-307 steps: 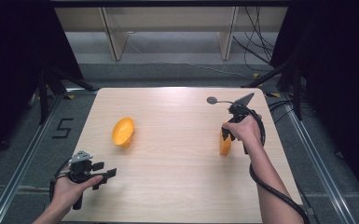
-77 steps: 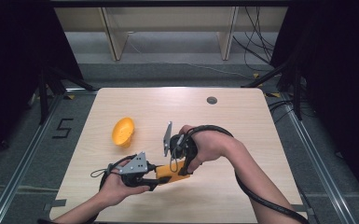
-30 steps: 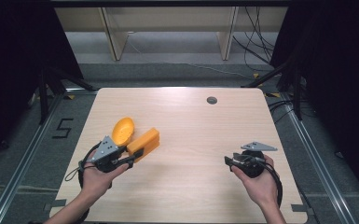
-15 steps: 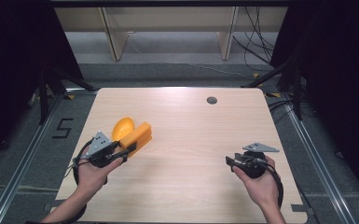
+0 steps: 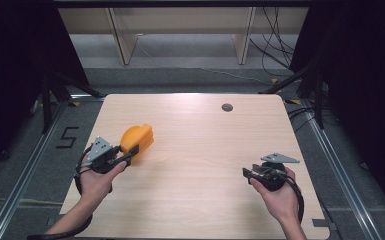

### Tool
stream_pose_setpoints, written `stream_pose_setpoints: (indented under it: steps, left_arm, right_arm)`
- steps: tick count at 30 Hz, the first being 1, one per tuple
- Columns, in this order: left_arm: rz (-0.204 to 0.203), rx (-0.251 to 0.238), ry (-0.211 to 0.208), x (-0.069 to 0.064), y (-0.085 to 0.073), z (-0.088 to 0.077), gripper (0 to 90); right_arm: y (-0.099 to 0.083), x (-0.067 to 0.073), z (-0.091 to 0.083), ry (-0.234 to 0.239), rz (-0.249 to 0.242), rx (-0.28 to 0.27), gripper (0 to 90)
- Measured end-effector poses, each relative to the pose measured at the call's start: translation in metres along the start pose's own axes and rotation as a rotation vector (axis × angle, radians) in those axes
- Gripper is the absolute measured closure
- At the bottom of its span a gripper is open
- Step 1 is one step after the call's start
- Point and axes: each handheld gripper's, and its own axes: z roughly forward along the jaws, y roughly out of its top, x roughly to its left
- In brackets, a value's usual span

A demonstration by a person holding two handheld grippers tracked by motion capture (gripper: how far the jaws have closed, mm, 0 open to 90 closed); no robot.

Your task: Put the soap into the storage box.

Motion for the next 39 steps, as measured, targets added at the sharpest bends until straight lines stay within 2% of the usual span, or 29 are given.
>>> stream_pose_setpoints:
  steps: [1,2,6,8,9,11,14,15,16,17,22,23,24,25,26,27,28,31,33,34,36,37,38,39]
  left_arm:
    - [-0.004,0.008,0.014,0.001,0.000,0.000,60.6]
    - [-0.010,0.008,0.016,0.002,0.001,0.001,60.6]
    - [-0.009,0.002,0.051,0.006,0.004,0.004,60.7]
    - [-0.022,-0.002,0.071,0.008,0.005,0.005,60.7]
    - [-0.026,-0.003,0.078,0.010,0.006,0.006,60.7]
    - [-0.039,-0.007,0.097,0.013,0.006,0.007,60.6]
    - [-0.081,-0.007,0.139,0.018,0.006,0.010,60.7]
    - [-0.086,-0.004,0.154,0.019,0.006,0.011,60.6]
    - [-0.086,-0.001,0.167,0.019,0.007,0.012,60.6]
    - [-0.093,-0.004,0.178,0.020,0.007,0.014,60.7]
    - [-0.116,-0.015,0.250,0.021,0.009,0.027,60.7]
    - [-0.122,-0.021,0.263,0.022,0.010,0.028,60.7]
    - [-0.127,-0.026,0.274,0.023,0.011,0.028,60.7]
    - [-0.128,-0.034,0.288,0.024,0.012,0.027,60.7]
    - [-0.120,-0.046,0.296,0.024,0.013,0.026,60.7]
    - [-0.111,-0.055,0.294,0.023,0.014,0.025,60.6]
    - [-0.101,-0.055,0.299,0.022,0.014,0.024,60.7]
    - [-0.121,-0.063,0.324,0.020,0.013,0.023,60.6]
    - [-0.147,-0.076,0.330,0.018,0.012,0.025,60.6]
    - [-0.140,-0.085,0.330,0.016,0.012,0.026,60.7]
    - [-0.147,-0.104,0.337,0.013,0.011,0.027,60.6]
    - [-0.155,-0.116,0.334,0.012,0.009,0.027,60.6]
    - [-0.156,-0.120,0.333,0.011,0.009,0.027,60.7]
    - [-0.154,-0.127,0.335,0.012,0.008,0.027,60.6]
  right_arm:
    - [0.001,-0.001,-0.001,-0.008,-0.007,0.012,55.9]
    - [0.001,-0.001,0.000,0.012,-0.002,0.006,55.8]
    - [0.001,0.001,0.000,0.001,-0.002,0.023,55.6]
    - [0.001,0.000,0.001,0.009,-0.001,0.017,55.5]
    - [0.002,0.004,0.000,0.010,0.035,0.030,55.5]
    - [0.002,0.003,0.000,0.006,0.023,0.027,55.4]
    - [0.002,0.003,0.002,0.014,0.030,0.013,55.2]
    - [0.002,0.002,0.002,0.014,0.022,0.015,55.2]
    - [0.002,-0.001,0.001,-0.001,-0.008,0.018,55.2]
    - [0.002,-0.001,0.001,0.009,-0.001,0.019,55.2]
    - [0.003,-0.002,0.000,0.003,-0.001,0.019,55.1]
    - [0.003,-0.002,0.000,0.007,0.005,0.018,55.1]
    - [0.002,-0.004,0.001,0.013,-0.010,-0.003,55.1]
    - [0.003,-0.003,-0.001,0.014,0.002,0.008,55.0]
    - [0.003,-0.003,-0.001,0.017,0.005,0.007,55.1]
    - [0.003,-0.003,-0.003,-0.004,0.002,0.018,55.0]
    - [0.003,-0.004,-0.002,0.014,0.009,0.022,55.0]
    - [0.002,-0.006,-0.001,0.005,0.002,0.024,55.0]
    - [0.002,-0.006,-0.001,0.016,0.004,0.026,55.0]
    - [0.003,-0.006,0.000,-0.003,-0.005,0.028,55.0]
    - [0.003,-0.005,0.001,-0.002,0.001,0.021,54.8]
    - [0.003,-0.002,0.001,-0.003,0.026,0.023,54.8]
    - [0.003,-0.005,0.001,-0.006,-0.008,0.021,54.8]
    - [0.002,-0.002,0.001,0.007,0.035,0.031,54.8]
